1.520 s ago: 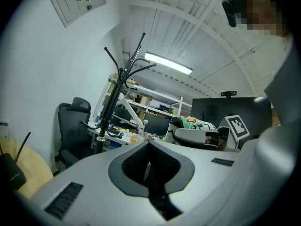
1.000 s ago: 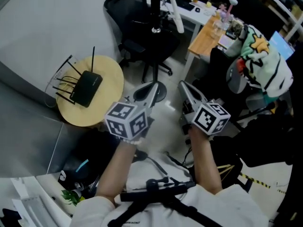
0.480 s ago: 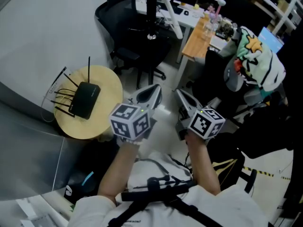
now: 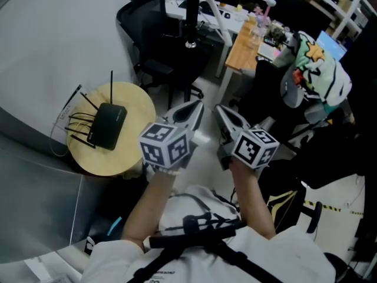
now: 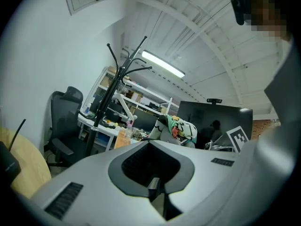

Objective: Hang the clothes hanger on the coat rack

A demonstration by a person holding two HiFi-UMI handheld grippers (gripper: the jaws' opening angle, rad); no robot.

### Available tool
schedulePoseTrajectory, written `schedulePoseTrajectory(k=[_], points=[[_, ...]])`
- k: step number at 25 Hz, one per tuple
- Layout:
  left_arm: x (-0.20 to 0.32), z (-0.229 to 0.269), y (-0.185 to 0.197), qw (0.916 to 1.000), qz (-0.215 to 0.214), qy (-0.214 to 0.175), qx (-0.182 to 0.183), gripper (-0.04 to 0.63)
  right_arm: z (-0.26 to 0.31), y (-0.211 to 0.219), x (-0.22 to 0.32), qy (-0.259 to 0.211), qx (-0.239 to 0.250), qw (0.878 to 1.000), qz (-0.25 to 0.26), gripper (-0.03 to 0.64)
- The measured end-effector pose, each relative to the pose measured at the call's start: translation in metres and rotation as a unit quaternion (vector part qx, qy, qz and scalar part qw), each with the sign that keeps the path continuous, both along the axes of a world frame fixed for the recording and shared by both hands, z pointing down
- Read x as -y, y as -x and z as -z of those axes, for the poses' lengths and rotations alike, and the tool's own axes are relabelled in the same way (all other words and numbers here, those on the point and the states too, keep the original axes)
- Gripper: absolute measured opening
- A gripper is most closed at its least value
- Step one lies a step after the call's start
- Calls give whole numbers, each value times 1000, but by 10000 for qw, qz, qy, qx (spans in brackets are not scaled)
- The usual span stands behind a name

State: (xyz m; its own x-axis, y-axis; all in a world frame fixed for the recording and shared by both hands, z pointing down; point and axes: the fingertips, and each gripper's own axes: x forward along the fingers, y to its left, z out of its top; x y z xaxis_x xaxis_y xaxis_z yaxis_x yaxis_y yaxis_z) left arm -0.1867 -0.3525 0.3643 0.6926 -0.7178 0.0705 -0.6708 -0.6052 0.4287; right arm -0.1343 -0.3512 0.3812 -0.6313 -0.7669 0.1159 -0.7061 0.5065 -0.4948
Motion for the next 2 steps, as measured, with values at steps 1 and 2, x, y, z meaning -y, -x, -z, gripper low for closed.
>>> schedulePoseTrajectory(k=[1,2], points=[[-1,1,4,10000,-11,-7,-14,-3,2,6,-1,-15,-12,10000,-6,-3],[-2,1,9,10000,-22,-15,-28,-3,4,11,-2,-34,-24,10000,-11,-3]])
